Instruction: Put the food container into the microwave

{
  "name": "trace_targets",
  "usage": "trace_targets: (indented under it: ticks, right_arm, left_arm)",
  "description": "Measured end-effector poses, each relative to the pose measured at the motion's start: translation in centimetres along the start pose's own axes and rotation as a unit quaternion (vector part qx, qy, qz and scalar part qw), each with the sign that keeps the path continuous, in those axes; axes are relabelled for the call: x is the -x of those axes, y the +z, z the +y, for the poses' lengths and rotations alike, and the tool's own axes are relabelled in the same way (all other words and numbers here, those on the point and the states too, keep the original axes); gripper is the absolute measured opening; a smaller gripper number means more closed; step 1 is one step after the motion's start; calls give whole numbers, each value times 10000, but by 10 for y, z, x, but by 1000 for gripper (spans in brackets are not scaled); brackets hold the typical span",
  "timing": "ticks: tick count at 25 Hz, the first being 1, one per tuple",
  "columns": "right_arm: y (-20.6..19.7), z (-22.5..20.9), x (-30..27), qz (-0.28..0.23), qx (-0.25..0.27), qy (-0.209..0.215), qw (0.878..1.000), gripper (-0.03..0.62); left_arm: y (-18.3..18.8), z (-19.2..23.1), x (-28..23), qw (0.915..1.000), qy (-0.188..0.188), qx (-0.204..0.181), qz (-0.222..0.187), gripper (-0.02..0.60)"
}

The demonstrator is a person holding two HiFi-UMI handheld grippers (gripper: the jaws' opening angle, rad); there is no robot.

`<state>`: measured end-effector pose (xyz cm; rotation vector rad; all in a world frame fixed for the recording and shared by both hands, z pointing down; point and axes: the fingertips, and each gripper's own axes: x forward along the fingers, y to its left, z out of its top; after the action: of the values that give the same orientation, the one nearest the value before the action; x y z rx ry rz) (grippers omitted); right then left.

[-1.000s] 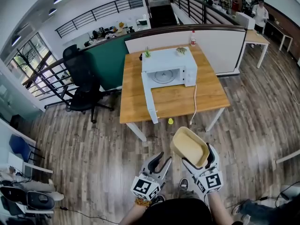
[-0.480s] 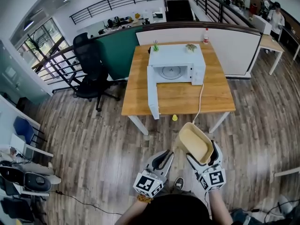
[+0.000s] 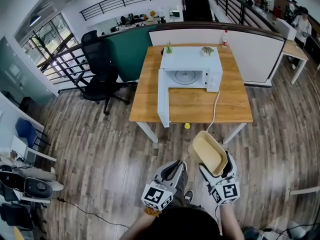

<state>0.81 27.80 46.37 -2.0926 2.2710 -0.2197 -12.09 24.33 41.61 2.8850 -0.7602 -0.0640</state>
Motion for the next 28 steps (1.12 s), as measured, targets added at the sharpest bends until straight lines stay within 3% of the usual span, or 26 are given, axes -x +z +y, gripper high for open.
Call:
trace_targets:
  ticks: [13, 28]
  right_arm:
    - [11, -63, -17, -49, -53, -463, 9989, 534]
    - [30, -90, -73, -39, -13, -457, 9989, 535]
  left_arm:
    - [7, 4, -73, 9991, -395, 57, -142, 51]
    - [19, 49, -127, 9994, -306, 76, -158, 51]
